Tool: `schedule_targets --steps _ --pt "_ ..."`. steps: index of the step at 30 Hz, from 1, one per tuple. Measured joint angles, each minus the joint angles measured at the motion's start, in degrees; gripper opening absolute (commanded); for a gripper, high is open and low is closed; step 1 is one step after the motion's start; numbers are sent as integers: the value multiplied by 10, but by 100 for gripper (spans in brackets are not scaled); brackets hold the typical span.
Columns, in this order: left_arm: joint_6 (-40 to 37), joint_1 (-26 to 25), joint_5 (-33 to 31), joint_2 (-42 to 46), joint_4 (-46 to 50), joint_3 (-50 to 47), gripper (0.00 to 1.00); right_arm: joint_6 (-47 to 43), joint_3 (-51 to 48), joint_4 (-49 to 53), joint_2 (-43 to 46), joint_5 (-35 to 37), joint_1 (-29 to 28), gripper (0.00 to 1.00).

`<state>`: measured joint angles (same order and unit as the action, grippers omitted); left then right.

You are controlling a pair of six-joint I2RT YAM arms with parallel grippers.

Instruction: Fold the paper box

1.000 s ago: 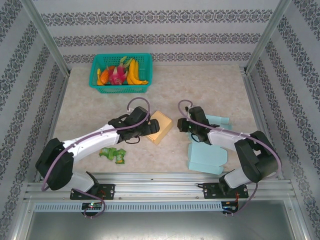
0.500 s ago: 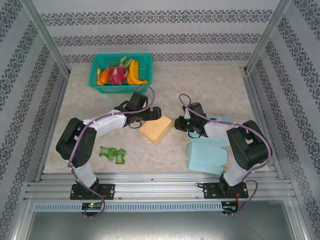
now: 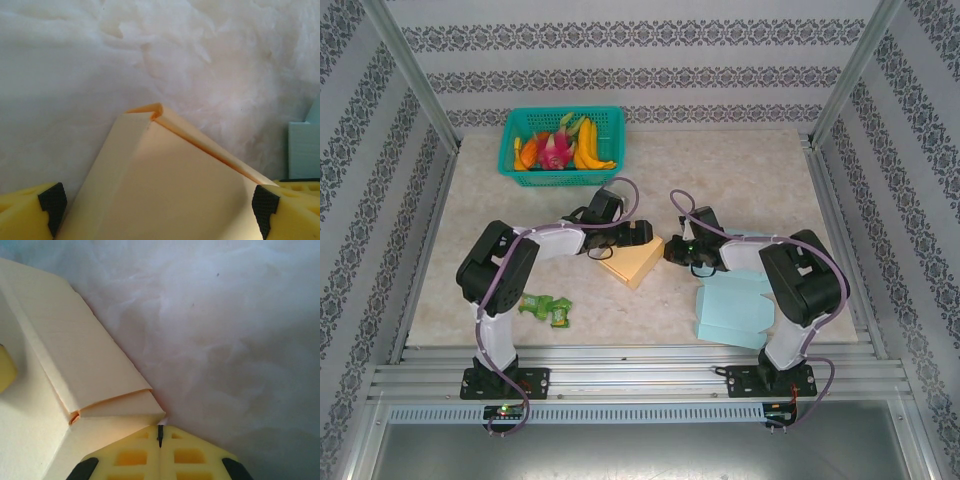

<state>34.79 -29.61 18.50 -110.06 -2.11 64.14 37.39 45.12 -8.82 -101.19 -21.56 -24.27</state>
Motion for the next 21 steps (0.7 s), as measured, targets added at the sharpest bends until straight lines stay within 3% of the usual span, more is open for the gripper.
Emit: schedule_targets --steps 21 --pt "29 -26 -49 6 12 3 98 2 28 -12 -17 30 -13 0"
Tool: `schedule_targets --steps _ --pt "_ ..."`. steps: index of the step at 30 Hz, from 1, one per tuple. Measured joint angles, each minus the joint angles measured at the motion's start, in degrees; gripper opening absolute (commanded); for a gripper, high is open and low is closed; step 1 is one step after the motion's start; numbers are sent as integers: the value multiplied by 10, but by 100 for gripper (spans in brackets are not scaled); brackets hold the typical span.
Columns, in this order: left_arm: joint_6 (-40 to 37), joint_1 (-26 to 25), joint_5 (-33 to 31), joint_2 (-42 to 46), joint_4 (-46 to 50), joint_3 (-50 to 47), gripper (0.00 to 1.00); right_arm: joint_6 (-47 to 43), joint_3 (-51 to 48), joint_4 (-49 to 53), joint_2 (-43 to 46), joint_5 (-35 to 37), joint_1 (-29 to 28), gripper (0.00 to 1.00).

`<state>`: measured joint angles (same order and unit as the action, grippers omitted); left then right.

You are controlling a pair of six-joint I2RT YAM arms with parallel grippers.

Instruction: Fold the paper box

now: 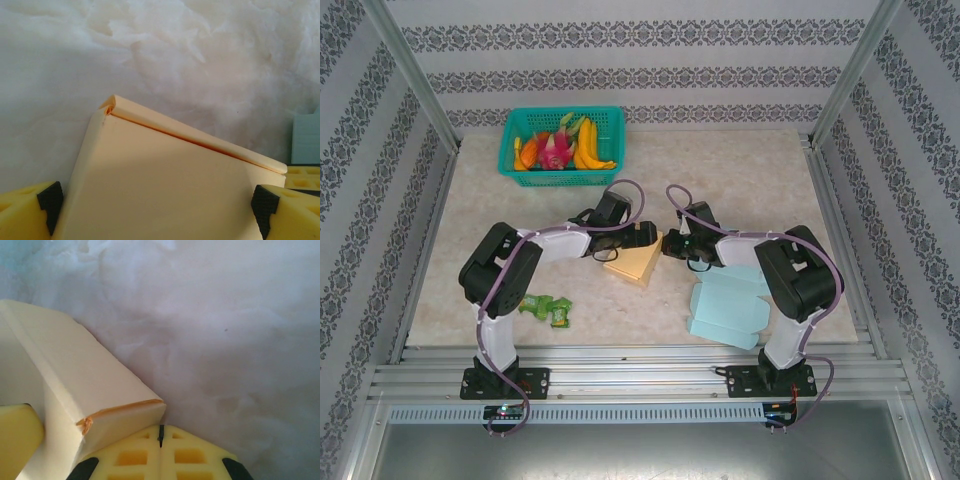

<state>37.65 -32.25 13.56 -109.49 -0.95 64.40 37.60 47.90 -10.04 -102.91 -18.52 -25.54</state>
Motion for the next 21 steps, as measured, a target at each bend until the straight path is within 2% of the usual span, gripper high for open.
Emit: schedule_targets --steps 10,16,21 --pt "44 55 27 44 5 -54 99 -14 -28 5 99 3 -12 0" --pt "52 60 21 99 9 -103 99 -19 -85 32 170 14 -22 0" --pt "66 58 26 141 1 -165 99 -17 -137 40 193 18 -60 0"
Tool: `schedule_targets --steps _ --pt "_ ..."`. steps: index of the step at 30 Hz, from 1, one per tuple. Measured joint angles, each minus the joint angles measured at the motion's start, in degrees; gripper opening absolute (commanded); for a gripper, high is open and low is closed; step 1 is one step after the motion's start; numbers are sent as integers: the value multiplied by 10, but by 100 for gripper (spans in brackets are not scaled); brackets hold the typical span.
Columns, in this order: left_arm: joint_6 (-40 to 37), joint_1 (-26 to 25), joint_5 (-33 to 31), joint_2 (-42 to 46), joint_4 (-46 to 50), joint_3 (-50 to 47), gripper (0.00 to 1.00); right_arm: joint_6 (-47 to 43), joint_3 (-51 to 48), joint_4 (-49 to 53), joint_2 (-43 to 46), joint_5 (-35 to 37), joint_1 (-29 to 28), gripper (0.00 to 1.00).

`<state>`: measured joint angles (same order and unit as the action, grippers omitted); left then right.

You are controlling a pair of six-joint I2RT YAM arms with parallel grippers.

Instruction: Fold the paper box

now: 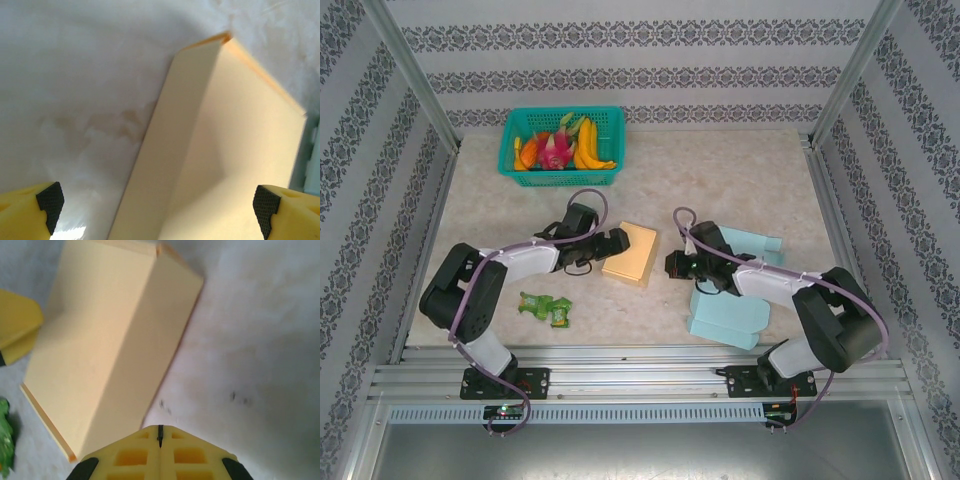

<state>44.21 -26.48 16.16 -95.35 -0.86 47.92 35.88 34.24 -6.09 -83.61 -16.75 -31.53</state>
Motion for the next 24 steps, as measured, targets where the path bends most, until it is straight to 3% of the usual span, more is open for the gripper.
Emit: schedule_targets --steps 9,19,24 --pt "8 -24 -17 15 -20 -29 99 24 -20 -25 -51 6 -81 0" --pt "27 -88 -60 15 -23 -30 99 51 -1 -56 -85 2 -89 0" --pt "68 -127 -126 15 -54 -46 99 99 -3 -108 -103 -6 -96 0"
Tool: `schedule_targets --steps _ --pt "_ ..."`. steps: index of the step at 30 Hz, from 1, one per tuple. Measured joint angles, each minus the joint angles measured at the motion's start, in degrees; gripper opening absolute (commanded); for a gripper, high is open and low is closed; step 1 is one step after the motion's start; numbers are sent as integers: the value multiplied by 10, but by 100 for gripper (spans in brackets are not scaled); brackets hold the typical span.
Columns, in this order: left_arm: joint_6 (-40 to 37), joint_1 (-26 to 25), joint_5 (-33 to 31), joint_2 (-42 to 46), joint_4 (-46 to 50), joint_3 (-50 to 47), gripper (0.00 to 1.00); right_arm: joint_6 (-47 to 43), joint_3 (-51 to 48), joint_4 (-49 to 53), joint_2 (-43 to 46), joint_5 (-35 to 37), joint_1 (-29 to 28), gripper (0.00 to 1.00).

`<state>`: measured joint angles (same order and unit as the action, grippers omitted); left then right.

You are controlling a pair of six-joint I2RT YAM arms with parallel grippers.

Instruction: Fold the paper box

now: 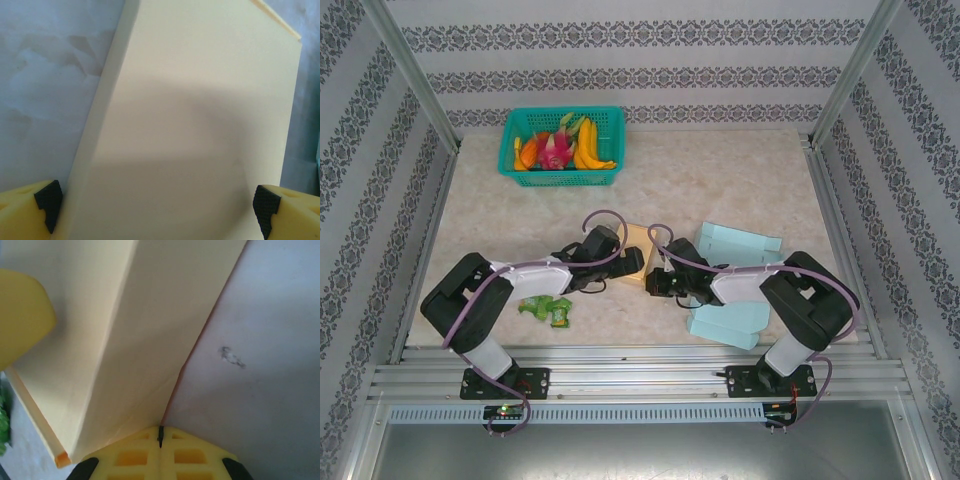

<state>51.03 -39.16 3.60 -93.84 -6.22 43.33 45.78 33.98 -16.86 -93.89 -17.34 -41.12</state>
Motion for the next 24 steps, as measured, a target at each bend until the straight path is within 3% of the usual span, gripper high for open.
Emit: schedule_targets --steps 11,24 --pt "47 -24 -71 -8 -9 3 99 54 -5 -28 -7 39 -23 0" --pt "47 -24 -57 0 27 13 100 37 -35 -29 37 75 -40 0"
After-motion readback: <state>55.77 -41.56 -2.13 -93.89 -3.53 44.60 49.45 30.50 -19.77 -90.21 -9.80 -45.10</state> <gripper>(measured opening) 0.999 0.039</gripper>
